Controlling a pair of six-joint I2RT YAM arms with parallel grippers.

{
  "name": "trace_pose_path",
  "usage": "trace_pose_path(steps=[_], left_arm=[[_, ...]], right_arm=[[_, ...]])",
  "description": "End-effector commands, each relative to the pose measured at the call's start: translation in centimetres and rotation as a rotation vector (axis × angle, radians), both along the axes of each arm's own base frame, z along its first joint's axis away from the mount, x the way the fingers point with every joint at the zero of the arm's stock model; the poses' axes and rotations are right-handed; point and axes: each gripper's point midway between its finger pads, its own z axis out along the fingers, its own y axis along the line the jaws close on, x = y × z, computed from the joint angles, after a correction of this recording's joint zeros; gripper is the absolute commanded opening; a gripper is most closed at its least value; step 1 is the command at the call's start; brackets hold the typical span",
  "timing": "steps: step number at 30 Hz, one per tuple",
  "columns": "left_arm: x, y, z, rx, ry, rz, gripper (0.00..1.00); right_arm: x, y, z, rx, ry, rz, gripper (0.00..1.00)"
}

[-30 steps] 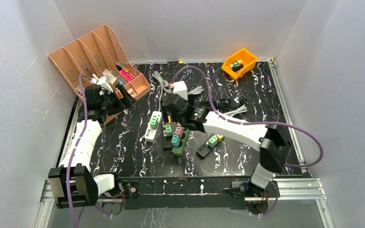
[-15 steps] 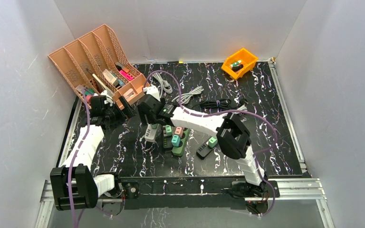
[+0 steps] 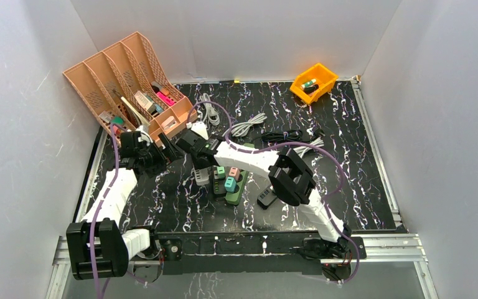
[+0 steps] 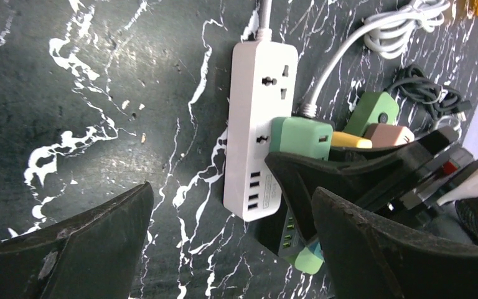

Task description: Pull the plug off the socket

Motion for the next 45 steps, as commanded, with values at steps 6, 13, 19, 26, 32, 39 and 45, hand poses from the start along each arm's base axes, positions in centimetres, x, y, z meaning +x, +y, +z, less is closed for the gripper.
trace_pose_path(steps=[6, 13, 19, 26, 32, 39, 45], left_arm=[[-1.6, -3.8, -0.2, -0.203, 0.026, -0.145, 0.97], [-1.8, -6.3, 0.0, -0.330, 0.017, -0.184, 0.97], [-1.0, -8.2, 0.8, -0.403, -0.014, -0.216, 0.97], [-0.4, -9.8, 1.8, -0.468, -0.057, -0.258, 0.97], [-0.4, -10.3, 0.0, -0.459, 0.000, -0.246, 0.82], [0.0, -9.9, -4.7, -0.460, 0.151, -0.133, 0.00], [2.6, -10.3, -3.0, -0.415, 0.111, -0.251, 0.00]], right_arm=[[3.7, -1.0, 8.7, 0.216, -0.132, -0.082, 0.00], [4.5, -1.1, 12.9, 0.377, -0.156, -0.089, 0.00], [3.9, -0.3, 13.9, 0.433, -0.134, -0.061, 0.00], [3.5, 0.0, 13.7, 0.442, -0.115, -0.046, 0.00], [3.0, 0.5, 14.5, 0.476, -0.101, -0.017, 0.00], [2.7, -4.6, 20.4, 0.501, -0.175, -0.020, 0.00], [6.2, -19.9, 20.2, 0.456, -0.238, -0.273, 0.00]])
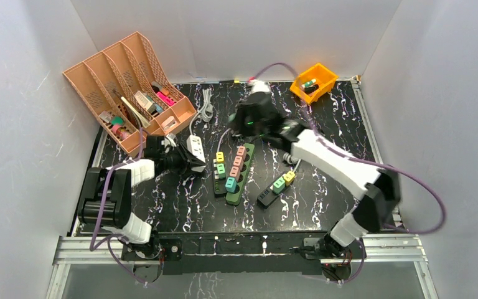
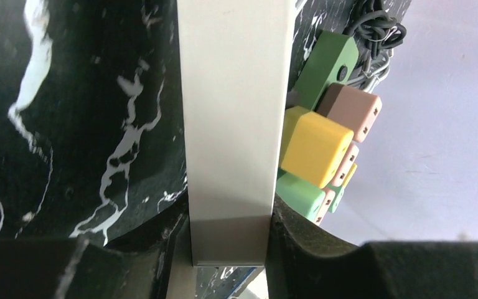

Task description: Pull the plug off the socket

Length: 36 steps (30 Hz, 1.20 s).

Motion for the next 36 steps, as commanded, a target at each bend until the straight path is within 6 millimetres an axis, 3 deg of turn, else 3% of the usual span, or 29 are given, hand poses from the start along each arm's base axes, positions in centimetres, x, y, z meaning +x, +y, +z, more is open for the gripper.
trace_pose_path(steps=[1, 5, 7, 9, 14, 17, 19, 21, 22, 24, 25, 30, 33, 36], left_arm=[[3.2, -0.6, 3.1, 0.014, -0.110, -0.116, 0.00], [5.8, -1.2, 3.2, 0.027, -0.126, -0.197, 0.00], [7.4, -1.7, 2.8, 0.016, -0.111, -0.219, 0.01], [9.0, -2.4, 2.3, -0.005, -0.094, -0.233, 0.01], [14.5, -3.2, 1.4, 0.017, -0.082, -0.259, 0.02], [16.6, -2.6, -0.1, 0.093, -0.061, -0.263, 0.11], [17.1, -2.3, -0.9, 0.122, -0.046, -0.253, 0.38], [17.1, -2.2, -1.0, 0.138, -0.051, -0.252, 0.78], [16.9, -2.2, -0.7, 0.144, -0.055, -0.252, 0.83], [16.3, -1.9, 0.6, 0.161, -0.080, -0.254, 0.86], [15.8, -1.6, 1.5, 0.174, -0.096, -0.247, 0.88], [11.4, -1.4, 5.6, 0.193, -0.164, -0.224, 0.89], [7.9, -0.5, 6.5, 0.226, -0.178, -0.205, 0.90], [4.2, 1.0, 5.7, 0.293, -0.144, -0.171, 0.90]], right_arm=[[4.1, -13.6, 1.5, 0.058, -0.021, -0.254, 0.00], [4.5, -25.4, -2.0, 0.161, 0.080, -0.478, 0.00], [3.9, -30.1, -3.4, 0.238, 0.123, -0.587, 0.00], [3.0, -33.7, -4.9, 0.303, 0.152, -0.685, 0.00], [1.5, -39.6, -8.9, 0.437, 0.218, -0.871, 0.00], [0.8, -41.4, -11.2, 0.517, 0.274, -0.958, 0.00], [0.6, -41.8, -12.4, 0.574, 0.302, -1.010, 0.01], [0.4, -42.5, -13.8, 0.596, 0.319, -1.075, 0.11], [0.3, -42.8, -14.5, 0.601, 0.328, -1.107, 0.19], [0.4, -43.3, -15.1, 0.606, 0.313, -1.144, 0.49], [0.7, -43.6, -15.2, 0.614, 0.293, -1.150, 0.57], [1.8, -43.9, -15.5, 0.645, 0.285, -1.150, 0.70], [2.4, -43.5, -15.6, 0.662, 0.306, -1.113, 0.85], [3.0, -42.3, -14.3, 0.650, 0.276, -1.050, 0.93]])
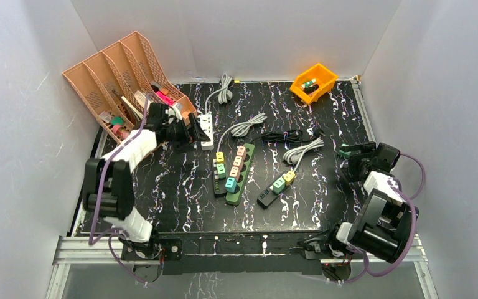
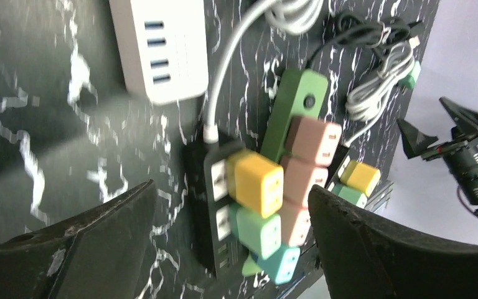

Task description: Pull the plug off the socket

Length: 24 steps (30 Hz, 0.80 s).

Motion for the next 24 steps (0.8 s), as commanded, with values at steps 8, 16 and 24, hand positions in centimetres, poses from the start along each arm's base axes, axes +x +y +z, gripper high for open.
trace_pose_path(steps=[8, 16, 24], left_arm=[[-8.4, 3.8, -1.0, 0.168, 0.059, 0.109, 0.91], [-10.9, 4.7, -2.9, 0.191, 0.140, 0.188, 0.97], [-14.2, 4.8, -3.5, 0.158, 0.157, 0.208, 0.98]], right_arm=[[4.1, 15.7, 13.4, -0.507, -0.246, 0.379, 0.95], [3.8, 34.6, 13.3, -0.951, -0.211, 0.847, 0.95], [2.4, 43.8, 7.4, -1.119, -0.074, 1.121, 0.90]])
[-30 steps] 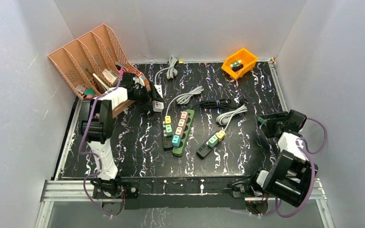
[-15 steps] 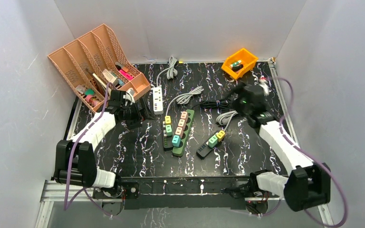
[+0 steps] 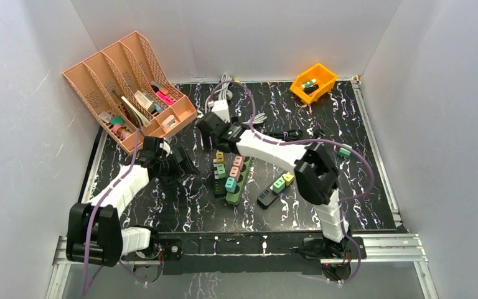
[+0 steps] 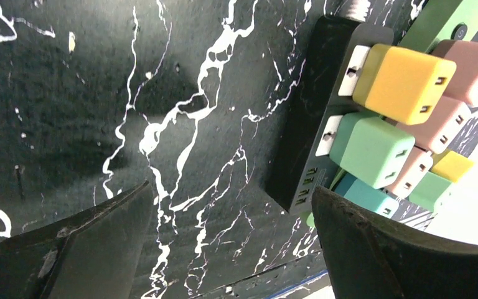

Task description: Pull the plug off the socket

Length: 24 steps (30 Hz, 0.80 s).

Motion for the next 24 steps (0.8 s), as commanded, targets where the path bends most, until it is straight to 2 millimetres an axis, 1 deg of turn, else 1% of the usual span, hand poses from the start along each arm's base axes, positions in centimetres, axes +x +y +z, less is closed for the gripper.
trace_pose_path(steps=[1, 5, 8, 9, 12, 14, 21, 23, 24], left_arm=[[-1.7, 0.0, 0.4, -0.028, 0.007, 0.028, 0.98], [-2.6, -0.6, -0.1, -0.080, 0.018, 0.031, 0.98], [-2.8, -1.2, -0.4, -0.119, 0.026, 0.028, 0.98], [-2.8, -1.3, -0.4, -0.127, 0.027, 0.026, 0.98], [-2.4, -1.6, -0.2, -0.145, 0.017, 0.017, 0.98], [-2.0, -1.8, 0.0, -0.148, 0.009, 0.009, 0.98], [-0.3, -2.4, 0.2, -0.163, -0.015, -0.034, 0.98], [-0.1, -2.6, 0.3, -0.175, -0.016, -0.042, 0.98], [0.1, -2.8, 0.3, -0.181, -0.020, -0.045, 0.98]], right_arm=[[-1.3, -0.2, -1.2, -0.171, 0.017, 0.046, 0.88], [-2.2, 0.4, -3.9, -0.187, 0.099, 0.076, 0.80], [-2.9, 0.6, -5.3, -0.196, 0.152, 0.085, 0.75], [-3.1, 0.7, -5.6, -0.195, 0.167, 0.090, 0.72], [-3.7, 1.1, -6.5, -0.183, 0.202, 0.108, 0.54], [-4.0, 1.2, -6.8, -0.175, 0.220, 0.112, 0.44], [-5.0, 1.9, -7.6, -0.144, 0.276, 0.144, 0.44], [-5.3, 2.0, -7.8, -0.142, 0.292, 0.155, 0.47], [-5.4, 2.1, -7.9, -0.144, 0.298, 0.163, 0.51]])
